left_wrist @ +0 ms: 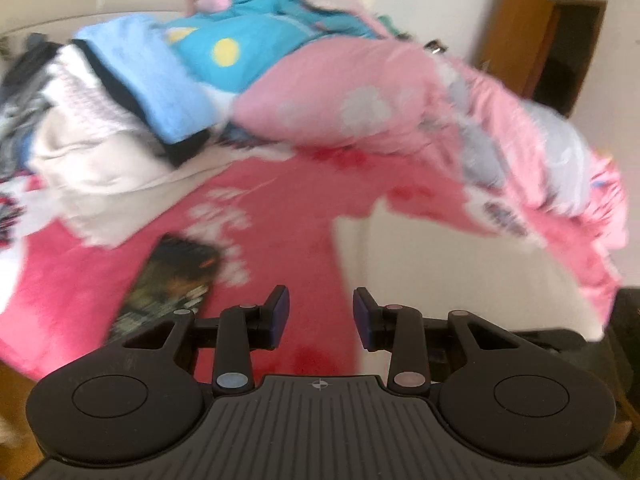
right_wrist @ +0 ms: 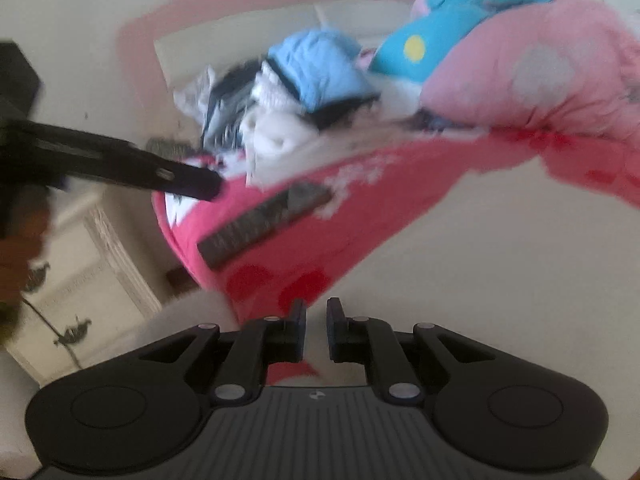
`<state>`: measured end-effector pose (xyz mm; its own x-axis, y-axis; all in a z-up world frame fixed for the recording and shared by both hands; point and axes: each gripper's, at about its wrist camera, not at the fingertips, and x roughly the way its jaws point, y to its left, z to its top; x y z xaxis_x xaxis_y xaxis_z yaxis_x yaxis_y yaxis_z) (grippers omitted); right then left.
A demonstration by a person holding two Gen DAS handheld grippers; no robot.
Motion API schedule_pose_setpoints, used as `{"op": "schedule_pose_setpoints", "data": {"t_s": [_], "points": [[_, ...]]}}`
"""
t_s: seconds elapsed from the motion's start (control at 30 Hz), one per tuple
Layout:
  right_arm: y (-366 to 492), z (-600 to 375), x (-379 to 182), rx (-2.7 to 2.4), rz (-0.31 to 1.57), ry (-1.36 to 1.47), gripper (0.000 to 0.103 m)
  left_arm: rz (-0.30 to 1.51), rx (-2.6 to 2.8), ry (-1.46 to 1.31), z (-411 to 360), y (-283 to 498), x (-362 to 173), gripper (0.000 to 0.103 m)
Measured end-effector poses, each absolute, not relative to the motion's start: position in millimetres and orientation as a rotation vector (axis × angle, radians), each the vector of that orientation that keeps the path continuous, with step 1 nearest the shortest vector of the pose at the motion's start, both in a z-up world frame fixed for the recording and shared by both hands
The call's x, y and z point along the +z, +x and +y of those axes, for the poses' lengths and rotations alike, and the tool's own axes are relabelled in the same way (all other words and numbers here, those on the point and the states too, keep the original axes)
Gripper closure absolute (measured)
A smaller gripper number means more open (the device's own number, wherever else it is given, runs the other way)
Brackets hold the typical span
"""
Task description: Fold clothes
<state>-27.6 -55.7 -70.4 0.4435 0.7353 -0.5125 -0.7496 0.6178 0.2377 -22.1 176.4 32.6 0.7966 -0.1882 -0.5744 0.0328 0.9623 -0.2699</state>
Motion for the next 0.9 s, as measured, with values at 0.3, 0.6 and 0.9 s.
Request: {"op": "schedule_pose_setpoints", "data": {"t_s": [0.3, 0.6, 0.9], "points": [[4, -184, 4, 0.652, 0.518, 0.024, 0.091, 0.612, -0.319, -0.250, 106, 70, 17, 0.068], [103, -155, 13, 0.680, 0.556, -0.260, 0.083, 0.601, -0.217, -0.242, 105, 122, -38, 0.068], [183, -76, -44, 0.830, 0.694, -0.500, 0.083, 0.584, -0.243, -0.393, 139, 123, -66, 0.068]]}}
